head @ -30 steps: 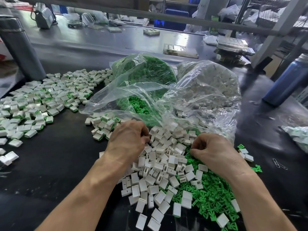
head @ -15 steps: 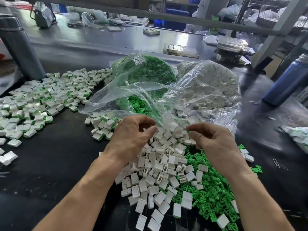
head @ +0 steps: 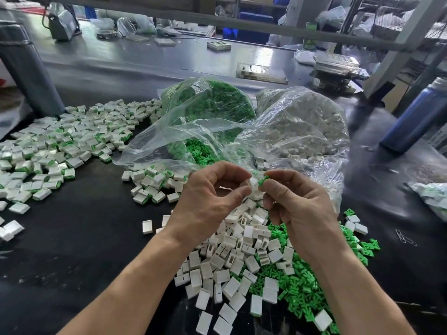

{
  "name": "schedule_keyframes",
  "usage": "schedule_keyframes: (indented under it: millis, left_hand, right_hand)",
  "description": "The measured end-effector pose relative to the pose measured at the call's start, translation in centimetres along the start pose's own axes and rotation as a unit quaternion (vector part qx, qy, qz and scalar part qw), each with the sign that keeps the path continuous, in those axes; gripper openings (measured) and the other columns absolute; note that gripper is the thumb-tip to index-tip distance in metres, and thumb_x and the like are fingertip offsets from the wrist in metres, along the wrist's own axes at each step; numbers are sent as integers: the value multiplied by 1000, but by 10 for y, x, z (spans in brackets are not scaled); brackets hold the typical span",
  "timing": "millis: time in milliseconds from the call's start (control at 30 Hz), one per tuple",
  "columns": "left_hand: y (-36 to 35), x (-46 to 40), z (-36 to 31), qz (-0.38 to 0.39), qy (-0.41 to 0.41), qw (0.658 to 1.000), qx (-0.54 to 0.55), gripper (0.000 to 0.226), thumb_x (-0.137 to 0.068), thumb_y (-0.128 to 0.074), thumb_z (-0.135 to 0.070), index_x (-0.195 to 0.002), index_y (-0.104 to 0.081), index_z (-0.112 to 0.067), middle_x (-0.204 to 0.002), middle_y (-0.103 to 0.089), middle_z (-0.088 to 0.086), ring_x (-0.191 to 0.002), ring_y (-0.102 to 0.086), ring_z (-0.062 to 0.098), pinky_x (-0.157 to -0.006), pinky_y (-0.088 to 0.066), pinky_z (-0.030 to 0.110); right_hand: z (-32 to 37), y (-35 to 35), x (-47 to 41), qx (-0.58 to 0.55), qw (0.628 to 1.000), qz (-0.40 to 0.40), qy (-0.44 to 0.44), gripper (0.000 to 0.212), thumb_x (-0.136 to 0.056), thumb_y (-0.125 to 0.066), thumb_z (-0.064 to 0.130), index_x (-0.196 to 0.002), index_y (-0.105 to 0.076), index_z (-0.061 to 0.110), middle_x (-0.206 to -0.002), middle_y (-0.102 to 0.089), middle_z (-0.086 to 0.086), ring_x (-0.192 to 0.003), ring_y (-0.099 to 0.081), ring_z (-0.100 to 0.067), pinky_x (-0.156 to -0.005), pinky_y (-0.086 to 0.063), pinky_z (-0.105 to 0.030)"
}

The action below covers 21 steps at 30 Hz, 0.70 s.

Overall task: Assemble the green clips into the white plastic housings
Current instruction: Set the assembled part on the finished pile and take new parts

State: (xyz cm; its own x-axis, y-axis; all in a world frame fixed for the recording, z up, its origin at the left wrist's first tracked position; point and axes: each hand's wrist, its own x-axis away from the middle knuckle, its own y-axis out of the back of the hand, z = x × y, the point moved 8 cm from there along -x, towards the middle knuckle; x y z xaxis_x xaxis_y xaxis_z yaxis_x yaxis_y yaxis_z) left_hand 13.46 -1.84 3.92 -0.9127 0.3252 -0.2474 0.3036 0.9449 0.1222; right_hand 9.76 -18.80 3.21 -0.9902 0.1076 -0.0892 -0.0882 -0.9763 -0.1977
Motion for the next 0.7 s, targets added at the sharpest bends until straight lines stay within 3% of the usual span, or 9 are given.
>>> schedule_keyframes:
  millis: [267,367,533,700]
  left_hand:
    - [-3,0,3,-13,17,996,91,19,-85,-78,-9,-102,-72,-17,-94,-78,7,-86,-78,25,-78,-63,31]
    - [-5,0,5,-6,27,994,104,21,-88,-75,-1,-104,-71,-13,-95,-78,8,-87,-78,25,-79,-62,29]
    - [-7,0,6,5,35,992,122,20,-86,-76,-5,-104,-71,-11,-95,-78,9,-88,-77,26,-80,-62,28]
    - [-7,0,6,14,30,992,122,18,-87,-75,-3,-103,-73,-11,-94,-78,7,-87,-76,23,-79,-61,27]
  right_hand:
    - [-2,-3,1,-49,999,-8,-13,29,-75,-82,19,-99,-76,5,-87,-73,-19,-62,-63,-20,-47,-49,-25]
    - [-2,-4,2,-42,999,-8,-11,29,-73,-84,23,-98,-77,8,-85,-71,-19,-62,-62,-20,-47,-48,-25]
    - [-2,-5,2,-27,1000,-12,-7,24,-71,-85,29,-92,-81,18,-79,-68,-14,-61,-59,-17,-46,-46,-23]
    - [0,-2,4,17,1000,-23,7,18,-81,-79,23,-95,-78,13,-73,-67,-11,-59,-56,-18,-47,-46,-23]
